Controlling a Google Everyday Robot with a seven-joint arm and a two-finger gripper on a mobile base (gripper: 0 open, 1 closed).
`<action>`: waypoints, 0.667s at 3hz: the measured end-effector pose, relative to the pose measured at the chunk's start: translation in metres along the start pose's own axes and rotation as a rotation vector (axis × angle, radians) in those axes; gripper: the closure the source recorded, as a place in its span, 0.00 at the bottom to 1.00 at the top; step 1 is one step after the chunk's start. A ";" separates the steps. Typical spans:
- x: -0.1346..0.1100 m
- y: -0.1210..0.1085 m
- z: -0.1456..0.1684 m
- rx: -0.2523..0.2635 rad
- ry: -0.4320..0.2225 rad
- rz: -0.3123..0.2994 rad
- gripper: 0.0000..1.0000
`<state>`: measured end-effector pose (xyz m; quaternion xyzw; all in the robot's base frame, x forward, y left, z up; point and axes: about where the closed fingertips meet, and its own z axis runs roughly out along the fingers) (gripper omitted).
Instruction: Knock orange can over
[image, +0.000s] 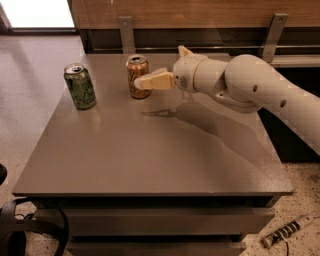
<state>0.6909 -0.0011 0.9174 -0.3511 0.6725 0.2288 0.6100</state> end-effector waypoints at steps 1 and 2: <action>0.006 0.005 0.023 -0.035 -0.029 0.018 0.00; 0.023 0.012 0.055 -0.108 -0.035 0.091 0.03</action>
Offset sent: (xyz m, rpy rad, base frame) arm 0.0437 0.0609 -0.0508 0.1202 0.1181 0.1535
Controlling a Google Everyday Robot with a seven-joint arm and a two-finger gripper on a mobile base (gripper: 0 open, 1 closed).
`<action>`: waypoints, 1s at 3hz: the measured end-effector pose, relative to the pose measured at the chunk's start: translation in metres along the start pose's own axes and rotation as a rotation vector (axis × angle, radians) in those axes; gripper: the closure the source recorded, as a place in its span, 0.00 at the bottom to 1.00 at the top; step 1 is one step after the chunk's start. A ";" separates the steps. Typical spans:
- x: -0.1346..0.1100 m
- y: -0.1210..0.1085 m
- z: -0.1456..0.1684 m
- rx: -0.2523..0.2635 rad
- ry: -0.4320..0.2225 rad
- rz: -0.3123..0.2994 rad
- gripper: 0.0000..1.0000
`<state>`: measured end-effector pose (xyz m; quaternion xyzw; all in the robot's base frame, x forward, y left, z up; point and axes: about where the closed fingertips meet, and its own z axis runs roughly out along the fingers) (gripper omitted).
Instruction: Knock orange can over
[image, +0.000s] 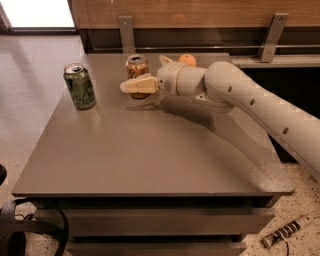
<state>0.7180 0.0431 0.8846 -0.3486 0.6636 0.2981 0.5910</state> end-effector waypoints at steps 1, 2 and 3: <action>0.011 0.005 0.014 -0.032 -0.003 0.049 0.25; 0.011 0.007 0.016 -0.036 -0.003 0.049 0.49; 0.011 0.009 0.018 -0.040 -0.003 0.048 0.72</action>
Offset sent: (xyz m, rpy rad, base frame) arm 0.0032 0.0121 -0.0119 0.0299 0.0380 0.0237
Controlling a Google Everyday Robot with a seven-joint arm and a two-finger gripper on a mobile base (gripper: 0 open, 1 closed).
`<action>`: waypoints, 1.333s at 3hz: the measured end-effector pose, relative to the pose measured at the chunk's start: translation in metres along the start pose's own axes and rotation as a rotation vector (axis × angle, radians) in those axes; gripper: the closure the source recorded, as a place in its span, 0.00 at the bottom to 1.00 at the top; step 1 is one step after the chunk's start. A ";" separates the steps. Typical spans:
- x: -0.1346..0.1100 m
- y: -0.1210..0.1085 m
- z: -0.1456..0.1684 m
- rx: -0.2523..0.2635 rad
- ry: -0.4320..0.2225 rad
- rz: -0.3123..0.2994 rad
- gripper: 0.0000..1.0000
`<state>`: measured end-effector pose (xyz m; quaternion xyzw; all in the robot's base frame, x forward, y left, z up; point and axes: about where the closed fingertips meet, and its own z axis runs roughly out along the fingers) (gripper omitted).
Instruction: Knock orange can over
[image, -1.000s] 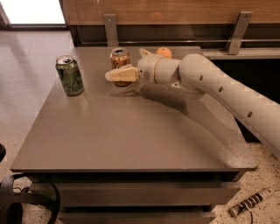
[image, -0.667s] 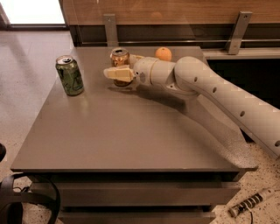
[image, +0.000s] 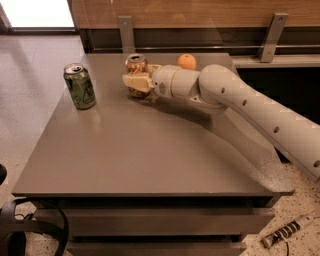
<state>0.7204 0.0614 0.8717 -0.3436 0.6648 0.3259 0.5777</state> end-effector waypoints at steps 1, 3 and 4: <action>0.000 0.002 0.002 -0.004 0.000 0.000 0.96; -0.018 0.003 -0.012 0.004 0.097 -0.038 1.00; -0.044 0.001 -0.043 0.038 0.243 -0.084 1.00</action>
Offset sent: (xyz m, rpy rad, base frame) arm 0.0000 -0.0027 0.0062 -0.0407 0.0159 0.0013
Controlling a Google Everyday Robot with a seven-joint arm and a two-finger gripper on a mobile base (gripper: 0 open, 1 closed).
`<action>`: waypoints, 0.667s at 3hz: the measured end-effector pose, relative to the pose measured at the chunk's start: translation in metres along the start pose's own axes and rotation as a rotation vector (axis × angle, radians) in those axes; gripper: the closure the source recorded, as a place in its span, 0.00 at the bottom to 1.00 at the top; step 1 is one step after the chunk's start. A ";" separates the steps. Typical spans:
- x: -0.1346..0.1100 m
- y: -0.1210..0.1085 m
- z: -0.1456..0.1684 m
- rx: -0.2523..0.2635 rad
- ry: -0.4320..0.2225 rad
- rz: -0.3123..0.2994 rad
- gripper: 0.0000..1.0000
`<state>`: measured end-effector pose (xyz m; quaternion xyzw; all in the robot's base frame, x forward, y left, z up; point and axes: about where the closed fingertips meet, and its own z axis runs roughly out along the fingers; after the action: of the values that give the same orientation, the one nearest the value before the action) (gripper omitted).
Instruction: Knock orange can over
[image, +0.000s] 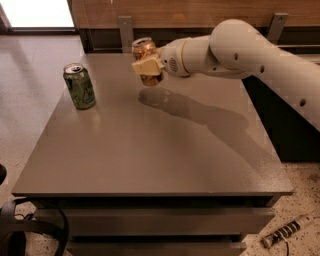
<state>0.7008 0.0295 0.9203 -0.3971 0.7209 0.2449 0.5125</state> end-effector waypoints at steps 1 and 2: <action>0.002 -0.002 -0.016 -0.003 0.115 -0.003 1.00; 0.014 0.001 -0.020 -0.029 0.247 -0.023 1.00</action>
Offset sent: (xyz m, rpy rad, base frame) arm -0.0231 -0.0310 -0.0193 -0.3705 0.2230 0.0581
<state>0.6876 0.0106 0.9144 -0.4399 0.7703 0.1988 0.4167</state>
